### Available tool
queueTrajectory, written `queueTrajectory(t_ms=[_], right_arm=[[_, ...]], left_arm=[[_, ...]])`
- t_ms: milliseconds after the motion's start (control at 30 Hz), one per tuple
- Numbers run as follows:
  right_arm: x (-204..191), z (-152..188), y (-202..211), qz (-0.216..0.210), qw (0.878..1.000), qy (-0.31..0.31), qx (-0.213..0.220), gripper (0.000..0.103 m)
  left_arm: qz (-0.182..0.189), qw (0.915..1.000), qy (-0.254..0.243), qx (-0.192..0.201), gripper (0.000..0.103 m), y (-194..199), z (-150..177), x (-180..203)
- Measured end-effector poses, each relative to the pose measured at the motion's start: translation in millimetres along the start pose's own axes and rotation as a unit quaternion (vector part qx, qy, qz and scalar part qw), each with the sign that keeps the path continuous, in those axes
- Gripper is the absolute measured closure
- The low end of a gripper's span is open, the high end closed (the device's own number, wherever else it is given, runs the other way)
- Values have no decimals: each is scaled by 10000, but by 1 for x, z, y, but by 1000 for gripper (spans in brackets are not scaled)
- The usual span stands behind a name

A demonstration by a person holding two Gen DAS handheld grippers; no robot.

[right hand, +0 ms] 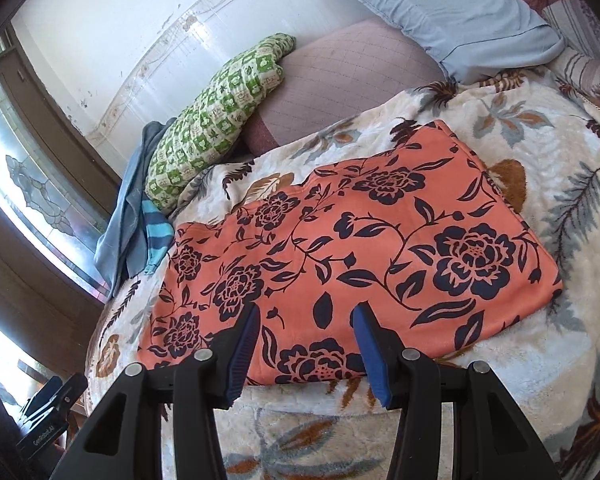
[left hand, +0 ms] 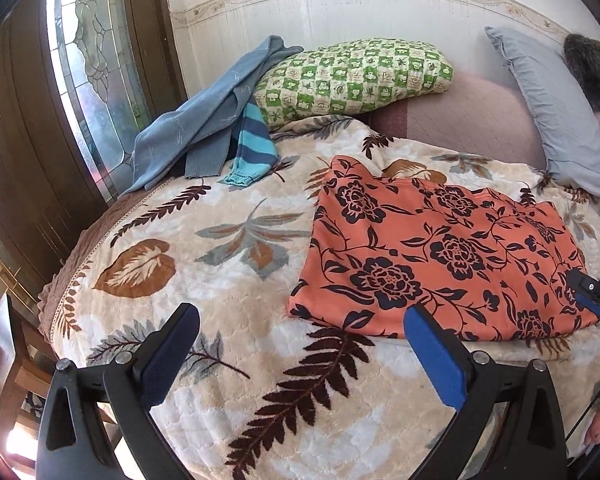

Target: Fold small clothes

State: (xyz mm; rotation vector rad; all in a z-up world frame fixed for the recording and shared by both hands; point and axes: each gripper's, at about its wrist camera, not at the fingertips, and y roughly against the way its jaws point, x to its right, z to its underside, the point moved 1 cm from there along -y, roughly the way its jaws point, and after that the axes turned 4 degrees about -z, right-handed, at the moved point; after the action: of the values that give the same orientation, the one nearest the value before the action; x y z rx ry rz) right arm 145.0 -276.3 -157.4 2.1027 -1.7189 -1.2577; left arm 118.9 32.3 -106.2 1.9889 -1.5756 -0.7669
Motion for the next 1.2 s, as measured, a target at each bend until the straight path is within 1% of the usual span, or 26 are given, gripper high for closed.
queueTrajectory(t_ms=[133, 233, 300, 367, 467, 500, 533, 567, 600, 633, 667, 733, 767, 833, 900, 967, 1033, 1200], right_arm=[[3, -9, -17, 141, 9999, 12, -48, 51], [10, -17, -30, 210, 9997, -52, -103, 51], [16, -21, -37, 167, 9995, -210, -151, 51], [20, -25, -43, 98, 9992, -338, -210, 51], [22, -27, -54, 290, 9987, -255, -322, 51], [25, -26, -61, 446, 9976, -222, -483, 51], [30, -23, -70, 662, 9950, -228, -716, 50], [36, -19, -77, 834, 9919, -281, -920, 50], [40, -18, -78, 794, 9919, -347, -925, 50], [41, -20, -74, 756, 9927, -393, -856, 51], [39, -21, -69, 764, 9931, -361, -813, 51], [36, -23, -58, 816, 9945, -235, -609, 51], [34, -24, -52, 748, 9959, -210, -463, 51], [28, -26, -37, 454, 9986, -149, -209, 51], [20, -25, -26, 317, 9995, 46, -10, 51], [11, -22, -20, 179, 9996, 195, 56, 50], [4, -17, -19, 57, 9995, 305, 11, 50], [-10, -8, -23, -96, 9982, 573, -113, 50]], left_arm=[[151, 9997, -94, -141, 1, -25, -9, 19], [95, 9996, -134, -231, 1, -47, -18, 33], [155, 9994, -35, -292, 1, -60, -23, 40], [150, 9992, -61, -372, 1, -76, -26, 51], [-125, 9972, -180, -717, 1, -106, -19, 63], [-230, 9955, -224, -890, 1, -117, -14, 64], [-421, 9922, -275, -1144, 1, -128, -8, 63], [-467, 9900, -214, -1312, 1, -134, -4, 59], [-355, 9909, -26, -1297, 1, -130, -4, 53], [-348, 9917, 96, -1238, 1, -123, -5, 47], [-375, 9929, 112, -1123, 1, -114, -8, 44], [-420, 9959, -40, -802, 1, -94, -13, 40], [-450, 9968, -102, -654, 1, -83, -16, 39], [-385, 9983, -52, -434, 1, -63, -18, 31], [-288, 9989, 89, -372, 1, -49, -18, 21], [-191, 9990, 234, -343, 1, -37, -14, 10], [-135, 9990, 321, -290, 1, -29, -9, 0], [-274, 9987, 294, -314, 1, -23, 10, -14]])
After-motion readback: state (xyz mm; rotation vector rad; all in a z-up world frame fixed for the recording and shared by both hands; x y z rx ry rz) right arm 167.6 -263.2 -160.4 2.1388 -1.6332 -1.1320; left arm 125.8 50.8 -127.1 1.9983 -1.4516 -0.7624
